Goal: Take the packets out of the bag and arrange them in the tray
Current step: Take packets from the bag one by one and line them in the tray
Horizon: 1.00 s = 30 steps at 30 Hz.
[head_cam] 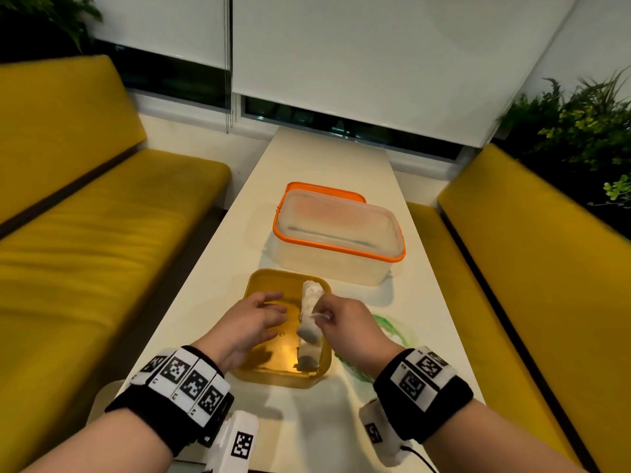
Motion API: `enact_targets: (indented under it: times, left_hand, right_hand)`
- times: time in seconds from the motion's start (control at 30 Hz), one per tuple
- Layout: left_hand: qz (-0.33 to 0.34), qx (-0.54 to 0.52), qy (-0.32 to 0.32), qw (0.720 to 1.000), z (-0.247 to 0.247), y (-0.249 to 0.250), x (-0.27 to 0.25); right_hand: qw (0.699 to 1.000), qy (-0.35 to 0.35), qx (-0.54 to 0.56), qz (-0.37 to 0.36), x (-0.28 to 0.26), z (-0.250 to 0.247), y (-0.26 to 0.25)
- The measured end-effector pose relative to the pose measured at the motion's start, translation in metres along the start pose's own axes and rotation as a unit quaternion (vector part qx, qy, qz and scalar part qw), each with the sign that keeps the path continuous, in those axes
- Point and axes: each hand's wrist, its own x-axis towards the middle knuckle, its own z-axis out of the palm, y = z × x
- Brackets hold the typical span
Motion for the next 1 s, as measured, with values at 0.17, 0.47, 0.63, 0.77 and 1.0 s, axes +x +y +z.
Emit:
enact_targets:
  times: [0.17,0.47,0.63,0.77,1.0]
  left_hand:
    - [0.012,0.012,0.004,1.0,0.002,0.001,-0.005]
    - [0.01,0.01,0.001,1.0,0.004,-0.005,-0.004]
    - [0.004,0.009,0.001,1.0,0.004,-0.006,-0.003]
    - [-0.003,0.002,0.003,1.0,0.005,-0.007,0.0]
    - [0.007,0.009,-0.034,0.999,0.033,0.002,0.003]
  right_hand:
    - [0.992,-0.08,-0.101,-0.005,-0.008,0.01,-0.001]
    - [0.961,-0.081,-0.262,-0.033,-0.006,0.03,-0.009]
    - [0.991,0.011,-0.132,0.03,-0.018,0.013,0.006]
    - [0.979,0.09,-0.056,0.175,-0.034,-0.014,0.053]
    - [0.959,-0.012,-0.117,0.257,-0.052,-0.015,0.091]
